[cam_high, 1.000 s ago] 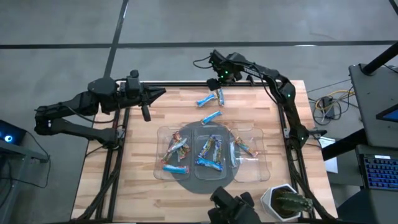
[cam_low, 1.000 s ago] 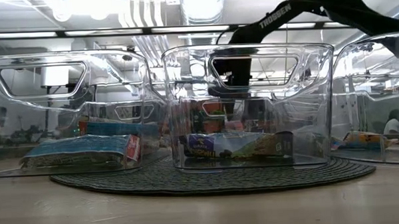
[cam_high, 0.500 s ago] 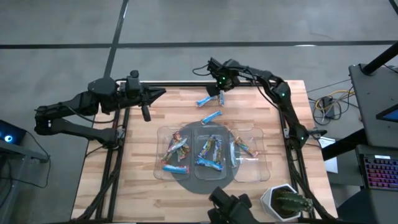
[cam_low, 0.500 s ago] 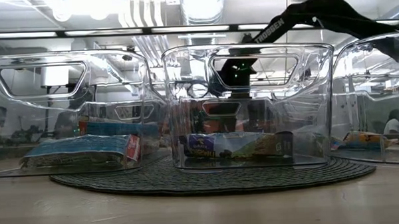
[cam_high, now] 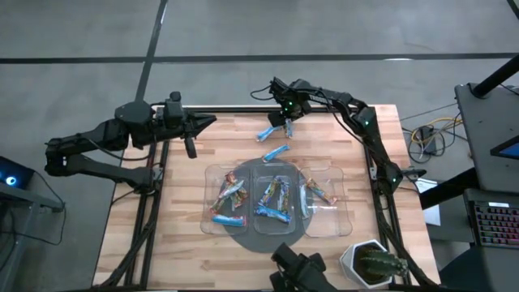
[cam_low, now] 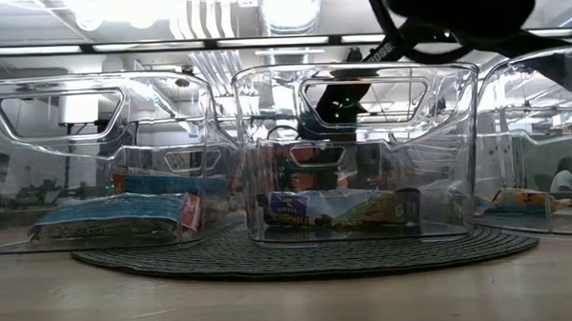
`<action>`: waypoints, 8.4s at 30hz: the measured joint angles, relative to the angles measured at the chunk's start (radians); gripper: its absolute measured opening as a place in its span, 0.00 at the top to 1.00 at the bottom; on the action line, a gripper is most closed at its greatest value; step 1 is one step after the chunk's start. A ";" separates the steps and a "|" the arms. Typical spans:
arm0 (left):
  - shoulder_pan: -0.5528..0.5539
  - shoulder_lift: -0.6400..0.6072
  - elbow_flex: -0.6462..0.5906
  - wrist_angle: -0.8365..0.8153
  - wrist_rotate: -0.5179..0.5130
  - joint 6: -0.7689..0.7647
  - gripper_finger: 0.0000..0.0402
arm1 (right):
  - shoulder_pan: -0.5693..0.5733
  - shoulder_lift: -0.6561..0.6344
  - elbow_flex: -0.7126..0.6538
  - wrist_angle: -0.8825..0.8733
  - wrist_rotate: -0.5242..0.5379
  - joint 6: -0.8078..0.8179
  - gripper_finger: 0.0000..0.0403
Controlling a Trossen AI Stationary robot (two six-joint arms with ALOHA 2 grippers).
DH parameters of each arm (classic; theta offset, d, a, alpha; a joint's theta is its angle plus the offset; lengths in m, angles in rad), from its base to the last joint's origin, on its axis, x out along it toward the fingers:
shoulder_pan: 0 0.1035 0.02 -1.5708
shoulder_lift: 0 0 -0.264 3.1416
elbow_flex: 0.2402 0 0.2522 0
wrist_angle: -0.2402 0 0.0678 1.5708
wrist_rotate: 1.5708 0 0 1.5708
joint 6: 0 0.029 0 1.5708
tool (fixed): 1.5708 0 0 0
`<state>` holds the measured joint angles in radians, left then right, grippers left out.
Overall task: Pick and place Granola Bars by type
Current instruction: Put the yellow granola bar into the right transparent bin
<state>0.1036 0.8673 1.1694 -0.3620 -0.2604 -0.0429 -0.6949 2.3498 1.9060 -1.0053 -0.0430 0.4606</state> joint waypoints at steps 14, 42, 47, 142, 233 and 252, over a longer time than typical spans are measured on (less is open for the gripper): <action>0.000 0.000 0.000 0.000 0.000 -0.003 1.00 | -0.001 -0.003 0.026 -0.014 -0.069 -0.032 0.82; 0.000 0.000 -0.005 -0.001 -0.003 0.019 1.00 | 0.133 -0.338 0.367 -0.382 -0.117 -0.336 0.86; 0.000 0.000 -0.006 -0.001 -0.003 0.019 1.00 | 0.196 -0.479 0.366 -0.381 -0.117 -0.334 0.86; 0.000 0.031 -0.011 -0.013 -0.019 -0.013 1.00 | 0.856 -1.056 -0.891 0.167 -0.165 0.008 0.65; 0.354 0.781 0.672 -0.537 0.246 0.175 0.43 | 0.756 -1.060 -0.361 0.185 0.067 -0.094 0.98; 0.392 1.174 0.670 -0.536 0.175 0.140 0.43 | 0.756 -1.060 -0.371 0.171 0.073 -0.072 0.98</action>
<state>0.4952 2.0414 1.8397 -0.8979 -0.0853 0.0970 0.0608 1.2896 1.5349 -0.8345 0.0296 0.3889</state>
